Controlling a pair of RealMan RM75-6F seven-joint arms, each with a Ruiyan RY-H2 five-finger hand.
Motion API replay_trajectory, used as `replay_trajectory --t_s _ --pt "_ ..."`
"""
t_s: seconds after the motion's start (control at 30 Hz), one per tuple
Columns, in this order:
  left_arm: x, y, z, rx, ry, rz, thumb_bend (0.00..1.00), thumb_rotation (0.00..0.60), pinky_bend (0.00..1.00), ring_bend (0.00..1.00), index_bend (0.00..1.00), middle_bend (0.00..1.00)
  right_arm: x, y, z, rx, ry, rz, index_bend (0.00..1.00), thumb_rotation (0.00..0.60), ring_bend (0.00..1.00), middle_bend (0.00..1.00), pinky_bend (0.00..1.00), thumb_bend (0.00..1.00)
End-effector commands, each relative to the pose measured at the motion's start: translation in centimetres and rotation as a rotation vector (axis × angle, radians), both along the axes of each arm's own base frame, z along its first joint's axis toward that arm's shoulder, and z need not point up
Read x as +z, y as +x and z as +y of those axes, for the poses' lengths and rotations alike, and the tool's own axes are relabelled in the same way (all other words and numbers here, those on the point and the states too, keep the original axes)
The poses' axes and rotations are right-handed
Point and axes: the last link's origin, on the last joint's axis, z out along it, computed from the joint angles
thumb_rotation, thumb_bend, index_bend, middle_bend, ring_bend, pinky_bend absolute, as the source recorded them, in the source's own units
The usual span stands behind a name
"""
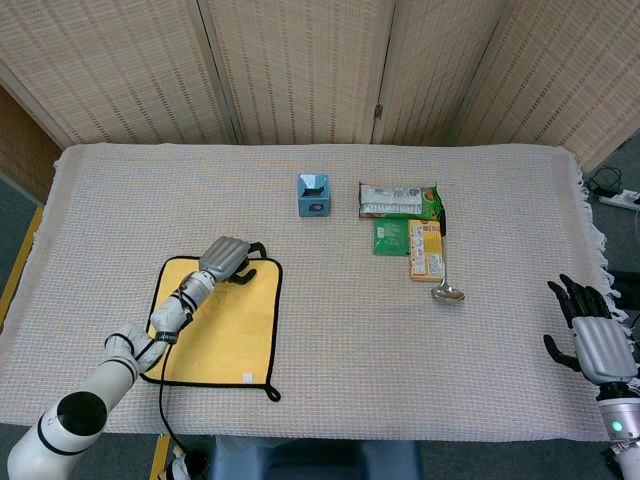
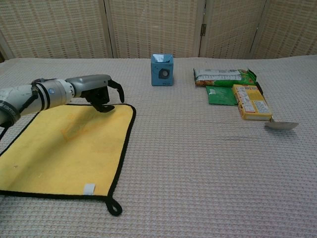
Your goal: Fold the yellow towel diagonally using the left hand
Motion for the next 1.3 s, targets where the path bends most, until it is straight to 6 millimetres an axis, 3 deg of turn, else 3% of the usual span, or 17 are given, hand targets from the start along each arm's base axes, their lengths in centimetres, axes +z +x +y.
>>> replay_trajectory --t_s 0.03,0.33,0.57,1.3 --pt "-0.5 0.3 0.1 0.001 -0.01 -0.006 0.5 0.6 1.0 1.0 0.39 1.0 0.0 -0.1 0.1 -0.004 0.001 0.0 0.0 0.6 0.0 0.0 0.0 0.45" --pt "-1.1 0.8 0.2 0.008 -0.009 -0.03 0.5 0.6 1.0 1.0 0.35 1.0 0.0 -0.2 0.2 -0.017 0.01 -0.003 0.0 0.6 0.0 0.0 0.0 0.45" --pt "-1.5 1.0 0.4 0.017 -0.021 -0.016 0.5 0.6 1.0 1.0 0.39 1.0 0.1 -0.3 0.3 -0.024 0.005 -0.003 0.0 0.6 0.0 0.0 0.0 0.45" --pt "-2.5 1.7 0.4 0.019 -0.036 0.0 0.5 0.6 1.0 1.0 0.38 1.0 0.3 -0.5 0.4 -0.038 0.007 -0.007 0.0 0.6 0.0 0.0 0.0 0.45"
